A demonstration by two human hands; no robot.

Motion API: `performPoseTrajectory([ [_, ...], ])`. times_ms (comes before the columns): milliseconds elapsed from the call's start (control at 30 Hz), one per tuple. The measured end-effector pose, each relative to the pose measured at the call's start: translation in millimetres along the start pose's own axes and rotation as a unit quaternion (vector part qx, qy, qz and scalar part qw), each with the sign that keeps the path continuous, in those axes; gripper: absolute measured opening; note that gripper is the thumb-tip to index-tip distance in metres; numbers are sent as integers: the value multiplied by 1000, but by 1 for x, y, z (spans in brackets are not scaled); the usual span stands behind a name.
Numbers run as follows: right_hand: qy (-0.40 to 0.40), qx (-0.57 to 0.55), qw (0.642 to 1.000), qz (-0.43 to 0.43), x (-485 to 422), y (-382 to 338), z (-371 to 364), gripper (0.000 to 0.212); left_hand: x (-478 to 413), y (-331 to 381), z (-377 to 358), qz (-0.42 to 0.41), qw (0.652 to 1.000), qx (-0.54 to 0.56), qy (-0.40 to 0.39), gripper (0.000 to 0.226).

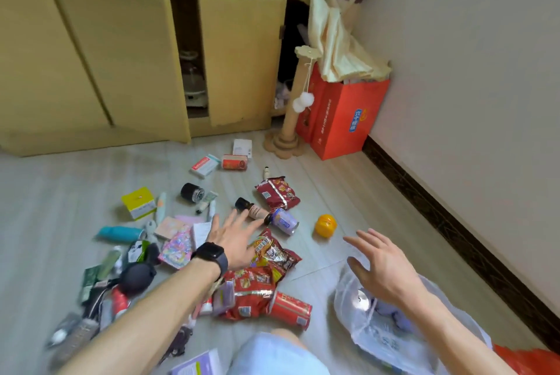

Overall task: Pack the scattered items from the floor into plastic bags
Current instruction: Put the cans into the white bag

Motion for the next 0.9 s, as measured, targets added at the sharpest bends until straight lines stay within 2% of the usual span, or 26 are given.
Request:
performPoseTrajectory([
  [133,19,-4,999,51,-31,-27,-6,50,18,-53,-17,55,998,-14,-22,71],
  [233,-4,-18,998,61,-45,-33,-30,52,23,-72,-38,78,996,-21,-39,68],
  [433,-136,-39,989,46,-32,-36,-119,65,13,-53,-86,64,992,13,-106,70],
  [600,-266,-44,961,63,1,-49,-202,83,-11,-16,-130,20,990,31,-138,68],
  [700,-309,-50,948,50,20,-53,-242,92,-25,2,-158,-2,987,29,-158,68],
  [767,-295,-38,954,48,24,-49,-258,87,-37,12,-173,-21,986,23,-167,70],
  [867,-274,-58,959,37,19,-36,-275,63,-68,27,-188,-38,987,24,-153,75],
  [900,-280,-80,956,27,18,-31,-277,61,-82,31,-190,-45,989,20,-138,77],
])
Point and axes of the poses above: each hand's wrist, its own x-axis away from the middle knuckle, its own z-axis out of the back of the hand, y = z × x, the point moved 1 cm from there along -x, towards the middle knuckle, and after that the axes turned 15 degrees about y, right-handed, at the moved point
